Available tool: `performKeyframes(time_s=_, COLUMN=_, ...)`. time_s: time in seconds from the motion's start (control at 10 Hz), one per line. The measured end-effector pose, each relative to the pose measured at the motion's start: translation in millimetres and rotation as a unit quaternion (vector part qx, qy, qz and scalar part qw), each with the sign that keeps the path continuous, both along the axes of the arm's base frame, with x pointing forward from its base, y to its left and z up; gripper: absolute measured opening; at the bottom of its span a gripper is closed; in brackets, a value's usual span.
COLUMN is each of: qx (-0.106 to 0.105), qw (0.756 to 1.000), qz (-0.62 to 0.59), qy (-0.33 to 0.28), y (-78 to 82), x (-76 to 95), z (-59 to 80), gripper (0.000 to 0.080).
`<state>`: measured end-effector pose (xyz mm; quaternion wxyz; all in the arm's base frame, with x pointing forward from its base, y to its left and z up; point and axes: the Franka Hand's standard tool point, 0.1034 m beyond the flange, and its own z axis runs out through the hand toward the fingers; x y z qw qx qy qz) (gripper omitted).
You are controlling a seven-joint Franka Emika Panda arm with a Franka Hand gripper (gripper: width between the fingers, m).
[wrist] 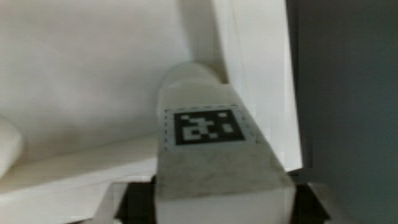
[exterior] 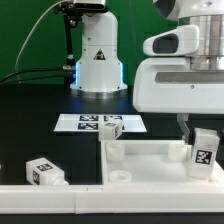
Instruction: Assemble square table
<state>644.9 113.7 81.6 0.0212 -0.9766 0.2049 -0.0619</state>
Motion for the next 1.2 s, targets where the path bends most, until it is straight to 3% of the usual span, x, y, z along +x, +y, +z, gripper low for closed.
performKeyframes(time_s=0.3, qx=0.030, qw=0.978, qz=-0.205, qy=0.012, y=-3.3, x=-3.1, z=-2.6, gripper=0.0290)
performKeyframes(time_s=0.6, qx=0.086, qw=0.902, qz=-0.422, qy=0.026, y=-7.2, x=-3.6, z=-4.2, gripper=0.0291)
performKeyframes(time_s=0.7, qx=0.091, qw=0.876, qz=-0.473, qy=0.030, y=-5.3, x=-4.2, z=-4.3, gripper=0.0291)
performKeyframes(time_s=0.9, qx=0.090, qw=0.879, qz=-0.467, qy=0.031, y=-4.8, x=-4.9, z=-4.7, gripper=0.0291)
performKeyframes(time_s=1.0, qx=0.090, qw=0.881, qz=-0.463, qy=0.031, y=-3.8, x=-5.1, z=-4.7, gripper=0.0471)
performKeyframes(time_s=1.1, qx=0.068, qw=0.927, qz=-0.368, qy=0.026, y=-1.1, x=-6.7, z=-4.6, gripper=0.0599)
performKeyframes(time_s=1.2, qx=0.046, qw=0.963, qz=-0.263, qy=0.020, y=1.7, x=-6.7, z=-4.5, gripper=0.0599)
